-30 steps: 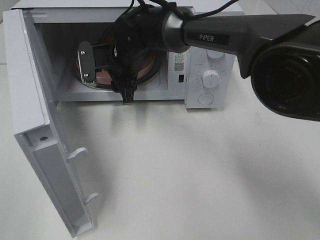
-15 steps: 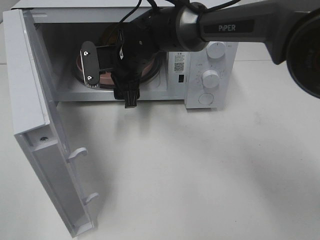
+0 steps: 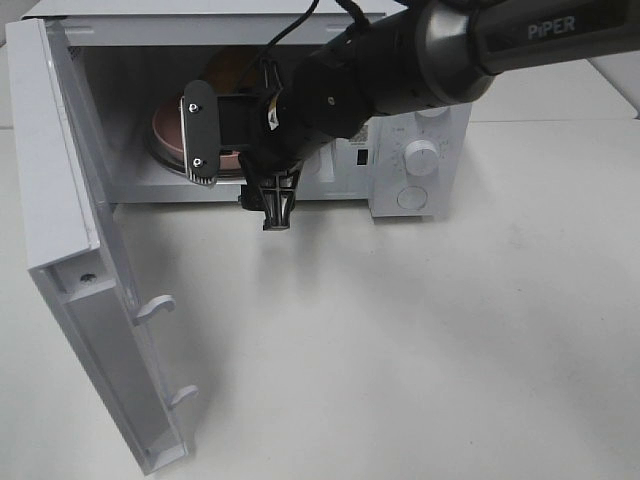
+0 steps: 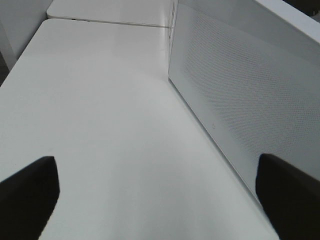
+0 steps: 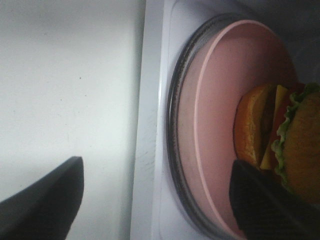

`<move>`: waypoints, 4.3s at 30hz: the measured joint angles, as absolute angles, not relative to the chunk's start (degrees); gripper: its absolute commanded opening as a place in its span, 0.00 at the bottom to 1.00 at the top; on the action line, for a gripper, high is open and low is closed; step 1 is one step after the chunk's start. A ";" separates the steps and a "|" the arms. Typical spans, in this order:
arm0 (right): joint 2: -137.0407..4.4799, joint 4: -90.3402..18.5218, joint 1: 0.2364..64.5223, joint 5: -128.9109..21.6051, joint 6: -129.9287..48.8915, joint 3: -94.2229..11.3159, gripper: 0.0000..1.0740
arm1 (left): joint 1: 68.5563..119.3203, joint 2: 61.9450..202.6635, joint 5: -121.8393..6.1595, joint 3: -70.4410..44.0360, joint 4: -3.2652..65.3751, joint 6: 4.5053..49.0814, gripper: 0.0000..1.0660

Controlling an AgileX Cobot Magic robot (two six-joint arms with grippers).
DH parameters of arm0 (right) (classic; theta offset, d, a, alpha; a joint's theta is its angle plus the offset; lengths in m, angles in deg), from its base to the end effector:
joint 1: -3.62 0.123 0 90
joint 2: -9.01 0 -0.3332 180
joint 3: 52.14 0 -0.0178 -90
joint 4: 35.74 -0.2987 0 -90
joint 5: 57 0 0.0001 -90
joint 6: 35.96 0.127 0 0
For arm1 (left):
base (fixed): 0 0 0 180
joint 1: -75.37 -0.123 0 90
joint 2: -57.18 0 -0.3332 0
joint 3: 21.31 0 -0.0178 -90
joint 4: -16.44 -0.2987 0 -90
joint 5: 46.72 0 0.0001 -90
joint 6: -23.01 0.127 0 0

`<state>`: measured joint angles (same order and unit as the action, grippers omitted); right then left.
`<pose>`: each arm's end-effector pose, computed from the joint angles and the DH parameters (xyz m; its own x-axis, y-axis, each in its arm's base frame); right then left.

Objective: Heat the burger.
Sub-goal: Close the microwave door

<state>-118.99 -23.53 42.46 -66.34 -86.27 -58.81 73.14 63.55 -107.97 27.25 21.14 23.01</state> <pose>0.4436 0.3516 0.1630 0.3028 -0.8929 -0.3332 -0.7291 0.0081 -0.6844 0.0172 -0.0085 0.2903 -0.4403 -0.0566 -0.8961 0.0083 0.9977 -0.0671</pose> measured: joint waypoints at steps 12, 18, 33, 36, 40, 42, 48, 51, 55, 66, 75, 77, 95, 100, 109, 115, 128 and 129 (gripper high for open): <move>-108.05 -22.50 42.46 -62.85 -81.91 -42.77 0.72 | 73.14 63.55 -107.97 27.25 21.14 23.01 0.94; -101.92 -22.44 42.46 -62.79 -79.62 -36.30 0.71 | 73.14 63.55 -107.97 27.25 21.14 23.01 0.94; -86.79 -22.44 42.46 -62.91 -69.20 -22.26 0.71 | 73.14 63.55 -107.97 27.25 21.14 23.01 0.94; -83.87 -22.44 42.46 -63.25 -65.81 -19.74 0.71 | 73.14 63.55 -107.97 27.25 21.14 23.01 0.94; -80.66 -22.44 42.46 -64.74 -62.21 -17.62 0.71 | 73.14 63.55 -107.97 27.25 21.14 23.01 0.94; -76.31 -22.44 42.46 -68.35 -57.91 -15.21 0.71 | 73.14 63.55 -107.97 27.25 21.14 23.01 0.94; -71.32 -22.44 42.46 -73.05 -53.38 -13.03 0.71 | 73.14 63.55 -107.97 27.25 21.14 23.01 0.94; -68.23 -22.44 42.46 -76.77 -49.49 -12.40 0.71 | 73.14 63.55 -107.97 27.25 21.14 23.01 0.94; -62.67 -22.44 42.46 -84.33 -43.07 -12.18 0.71 | 73.14 63.55 -107.97 27.25 21.14 23.01 0.94; -50.70 -22.44 42.46 -99.29 -34.99 -12.06 0.71 | 73.14 63.55 -107.97 27.25 21.14 23.01 0.94; -43.59 -22.44 42.46 -109.60 -33.67 -12.06 0.71 | 73.14 63.55 -107.97 27.25 21.14 23.01 0.94; -40.84 -22.44 42.46 -112.70 -33.04 -12.06 0.71 | 73.14 63.55 -107.97 27.25 21.14 23.01 0.94; -25.20 -26.68 33.87 -119.97 -32.01 -7.02 0.71 | 73.14 63.55 -107.97 27.25 21.14 23.01 0.94; -20.56 -27.43 27.51 -119.46 -31.84 -5.36 0.71 | 73.14 63.55 -107.97 27.25 21.14 23.01 0.94; -11.16 -32.30 15.82 -115.10 -32.07 -2.72 0.71 | 73.14 63.55 -107.97 27.25 21.14 23.01 0.94; -6.92 -33.04 11.18 -114.47 -32.70 -2.72 0.71 | 73.14 63.55 -107.97 27.25 21.14 23.01 0.94; 2.47 -33.50 6.71 -114.24 -33.04 -2.72 0.70 | 73.14 63.55 -107.97 27.25 21.14 23.01 0.94; 2.59 -33.67 6.65 -114.24 -33.10 -2.72 0.70 | 73.14 63.55 -107.97 27.25 21.14 23.01 0.94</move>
<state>2.59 -33.67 6.65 -114.24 -33.10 -2.72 73.14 63.55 -107.97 27.25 21.14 23.01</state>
